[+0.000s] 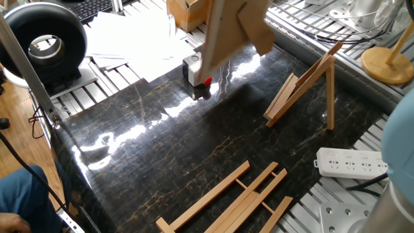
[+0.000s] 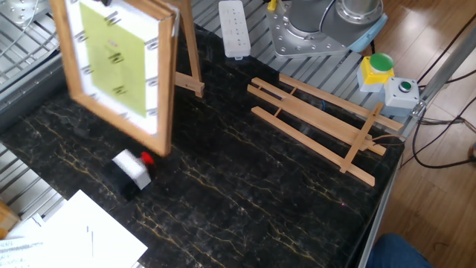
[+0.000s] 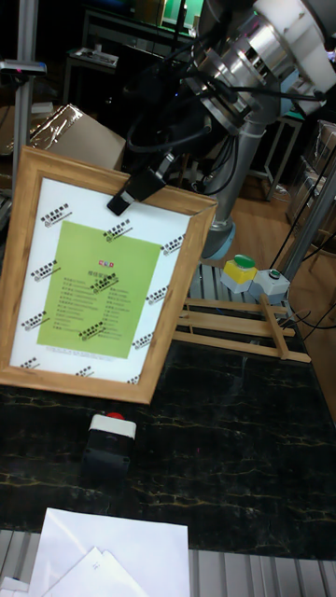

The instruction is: Put the photo frame on the bracket

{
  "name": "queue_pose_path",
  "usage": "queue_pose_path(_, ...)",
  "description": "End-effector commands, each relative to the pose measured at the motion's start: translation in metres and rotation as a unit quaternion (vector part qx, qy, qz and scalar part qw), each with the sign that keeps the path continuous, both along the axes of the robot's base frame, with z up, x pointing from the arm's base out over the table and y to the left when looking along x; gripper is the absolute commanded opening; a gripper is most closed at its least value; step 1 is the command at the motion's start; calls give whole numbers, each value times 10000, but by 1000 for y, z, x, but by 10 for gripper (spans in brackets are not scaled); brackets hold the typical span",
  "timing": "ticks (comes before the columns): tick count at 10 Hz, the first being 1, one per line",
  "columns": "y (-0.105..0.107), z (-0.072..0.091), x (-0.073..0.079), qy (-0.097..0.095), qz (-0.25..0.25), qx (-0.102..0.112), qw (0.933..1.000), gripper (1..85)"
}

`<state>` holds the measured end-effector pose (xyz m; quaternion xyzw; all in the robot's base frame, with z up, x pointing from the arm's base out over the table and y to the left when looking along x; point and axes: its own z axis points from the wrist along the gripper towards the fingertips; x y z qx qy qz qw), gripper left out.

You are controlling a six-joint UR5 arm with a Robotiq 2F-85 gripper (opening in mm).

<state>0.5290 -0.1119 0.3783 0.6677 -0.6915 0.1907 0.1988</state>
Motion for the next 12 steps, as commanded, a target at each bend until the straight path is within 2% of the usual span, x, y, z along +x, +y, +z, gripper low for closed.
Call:
queue_pose_path(1, -12, 1, -26, 432, 3, -68, 9990, 10)
queue_pose_path(2, -14, 1, -34, 474, -59, -45, 9988, 10)
queue_pose_path(3, -11, 1, -47, 643, -205, 41, 9977, 10)
queue_pose_path(5, -17, 4, -53, 816, -78, -48, 9966, 10)
queue_pose_path(9, -32, 6, -46, 1060, 640, -212, 9921, 10)
queue_pose_path(12, -28, 4, -45, 1171, 845, -113, 9895, 10)
